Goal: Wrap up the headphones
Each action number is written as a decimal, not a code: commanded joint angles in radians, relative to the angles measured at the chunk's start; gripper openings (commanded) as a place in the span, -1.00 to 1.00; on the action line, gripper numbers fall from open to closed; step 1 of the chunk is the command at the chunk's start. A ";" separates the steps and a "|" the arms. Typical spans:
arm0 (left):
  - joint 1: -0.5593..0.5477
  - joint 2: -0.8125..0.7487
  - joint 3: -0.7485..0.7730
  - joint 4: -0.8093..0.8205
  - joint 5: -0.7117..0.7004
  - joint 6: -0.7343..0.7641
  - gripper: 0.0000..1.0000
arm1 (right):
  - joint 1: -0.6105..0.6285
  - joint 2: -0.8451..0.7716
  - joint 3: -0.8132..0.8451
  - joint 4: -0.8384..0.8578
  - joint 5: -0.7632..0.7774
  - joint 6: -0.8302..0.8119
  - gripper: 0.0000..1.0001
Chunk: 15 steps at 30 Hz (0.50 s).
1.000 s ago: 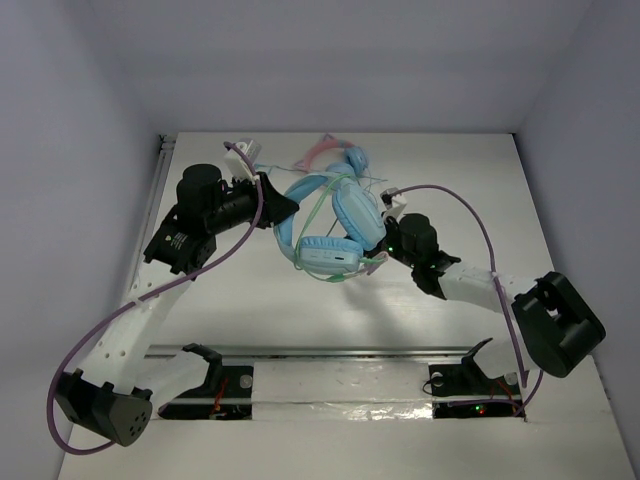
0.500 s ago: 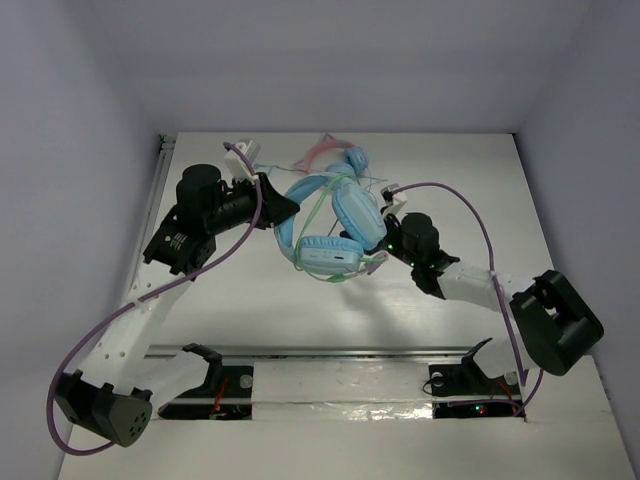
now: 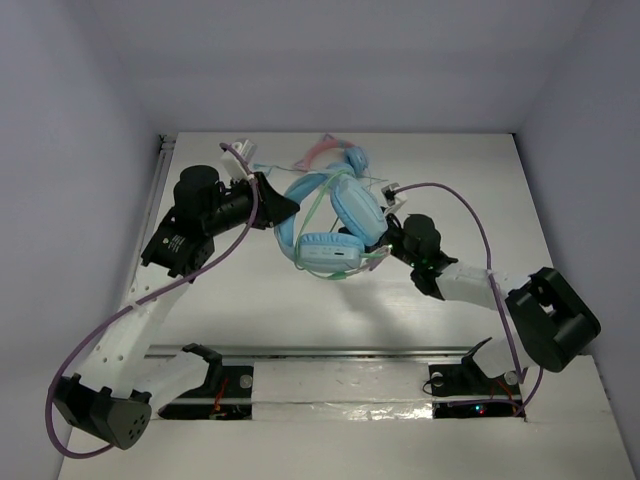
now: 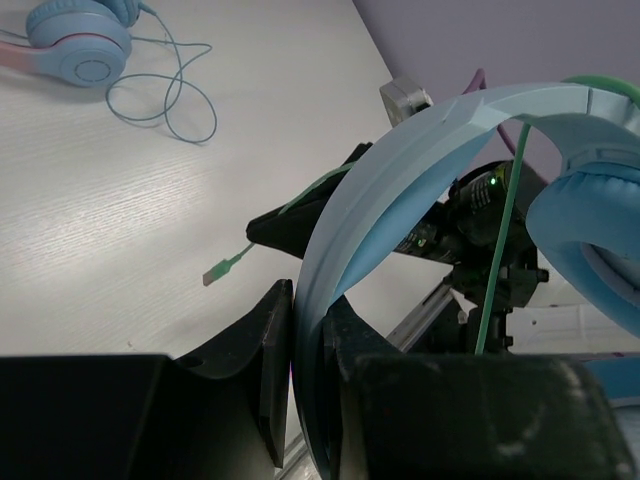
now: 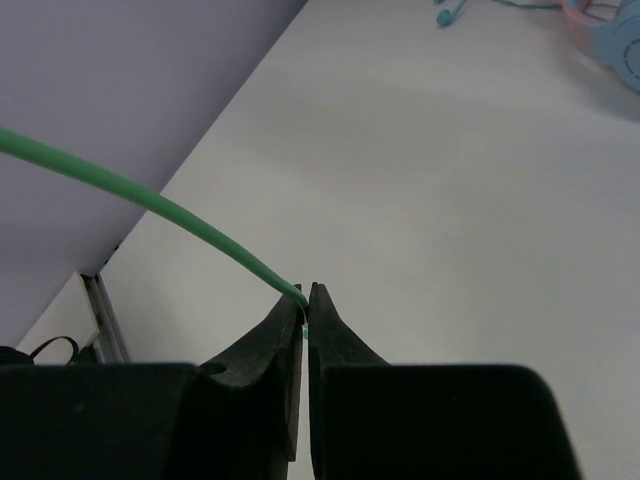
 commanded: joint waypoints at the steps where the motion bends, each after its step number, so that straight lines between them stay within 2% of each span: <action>1: 0.006 -0.003 0.053 0.143 -0.011 -0.094 -1.00 | -0.007 -0.006 -0.017 0.088 -0.037 0.042 -0.90; 5: 0.006 0.029 -0.001 0.249 -0.133 -0.183 -1.00 | -0.007 -0.027 -0.035 0.019 -0.063 0.110 -1.00; 7: 0.015 0.055 -0.026 0.310 -0.222 -0.225 -1.00 | 0.002 -0.052 -0.043 -0.024 -0.072 0.130 -1.00; 13: 0.015 0.153 -0.101 0.503 -0.344 -0.361 -1.00 | 0.048 -0.122 -0.089 -0.114 -0.107 0.197 -1.00; 15: 0.015 0.185 -0.104 0.510 -0.416 -0.366 -1.00 | 0.069 -0.148 -0.115 -0.122 -0.112 0.222 -1.00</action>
